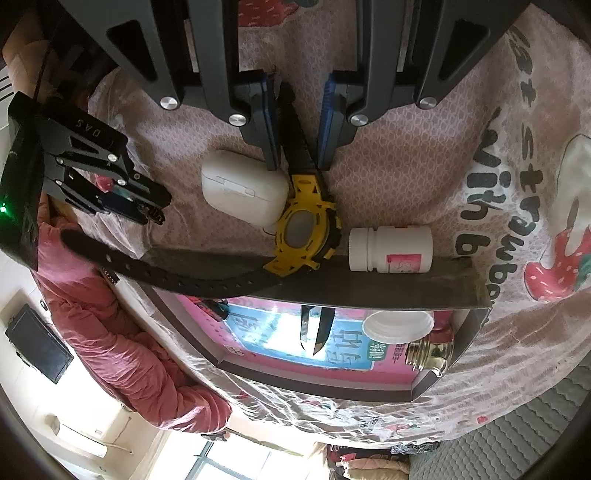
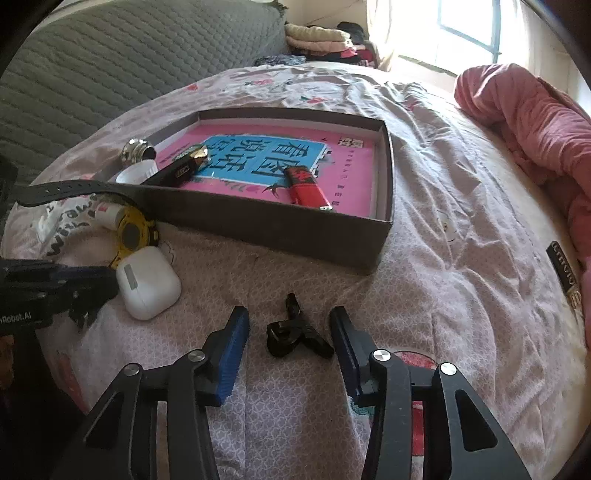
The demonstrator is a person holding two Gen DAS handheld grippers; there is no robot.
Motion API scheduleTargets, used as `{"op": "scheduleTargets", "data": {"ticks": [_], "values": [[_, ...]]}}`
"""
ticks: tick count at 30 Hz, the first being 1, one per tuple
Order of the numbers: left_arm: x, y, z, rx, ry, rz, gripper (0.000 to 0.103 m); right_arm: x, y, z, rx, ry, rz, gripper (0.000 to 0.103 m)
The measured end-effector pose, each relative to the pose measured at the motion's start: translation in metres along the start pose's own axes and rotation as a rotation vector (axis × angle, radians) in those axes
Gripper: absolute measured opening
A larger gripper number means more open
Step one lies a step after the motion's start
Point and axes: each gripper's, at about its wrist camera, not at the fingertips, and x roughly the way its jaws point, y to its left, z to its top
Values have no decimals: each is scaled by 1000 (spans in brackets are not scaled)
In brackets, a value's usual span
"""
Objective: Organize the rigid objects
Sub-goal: 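Close the left gripper on the yellow watch while the right closes on the black clip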
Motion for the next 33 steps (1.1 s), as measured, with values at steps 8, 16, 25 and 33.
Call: {"op": "scheduleTargets", "data": {"ticks": [8,16,25,33], "values": [[6,4,3,-24,0,-10,21,11,-3,2,-11,23,24,43],[9,0,5,9,-3,16,20,4,-16,3,57,20,46,34],[2,1,3,11,-22,13,18,-16,-34,-5,166,-3,61,34],[-15,0,2,14,-59,4,4,-34,-35,-5,208,-64,111,34]]}}
